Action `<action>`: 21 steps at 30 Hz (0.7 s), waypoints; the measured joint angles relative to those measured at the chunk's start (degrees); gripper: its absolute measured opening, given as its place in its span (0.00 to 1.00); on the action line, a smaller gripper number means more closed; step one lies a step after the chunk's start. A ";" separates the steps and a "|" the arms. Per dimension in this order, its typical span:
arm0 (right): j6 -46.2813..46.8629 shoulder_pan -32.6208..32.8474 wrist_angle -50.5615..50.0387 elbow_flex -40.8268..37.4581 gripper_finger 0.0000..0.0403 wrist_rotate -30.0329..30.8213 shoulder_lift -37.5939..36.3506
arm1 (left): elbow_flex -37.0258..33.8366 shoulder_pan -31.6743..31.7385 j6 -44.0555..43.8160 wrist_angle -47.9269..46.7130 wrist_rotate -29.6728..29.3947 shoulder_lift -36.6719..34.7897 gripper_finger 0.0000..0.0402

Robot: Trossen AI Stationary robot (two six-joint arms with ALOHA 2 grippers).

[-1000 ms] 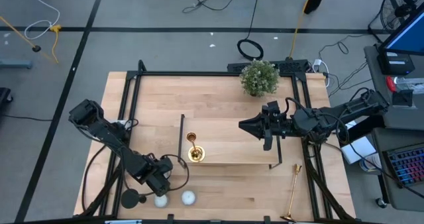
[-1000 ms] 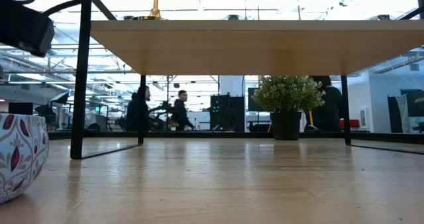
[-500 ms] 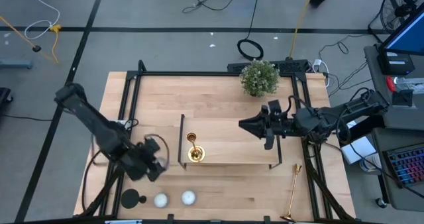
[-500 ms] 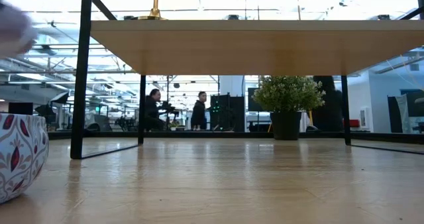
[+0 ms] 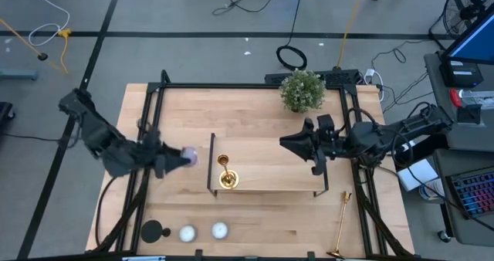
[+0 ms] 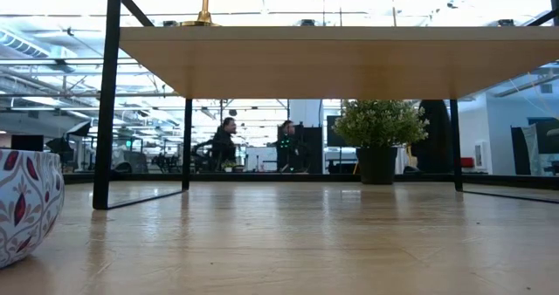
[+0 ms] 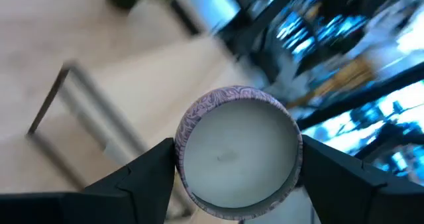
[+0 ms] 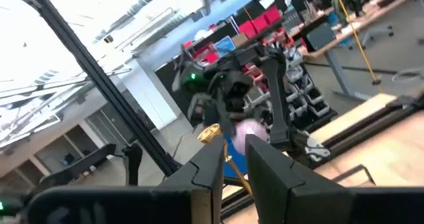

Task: Pick & Place candle stick holders
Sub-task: Put the pink scented candle on the shelf

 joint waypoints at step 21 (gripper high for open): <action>-22.94 0.00 16.97 0.00 0.34 -0.02 0.00 | 21.29 9.81 47.97 36.05 7.53 9.76 0.70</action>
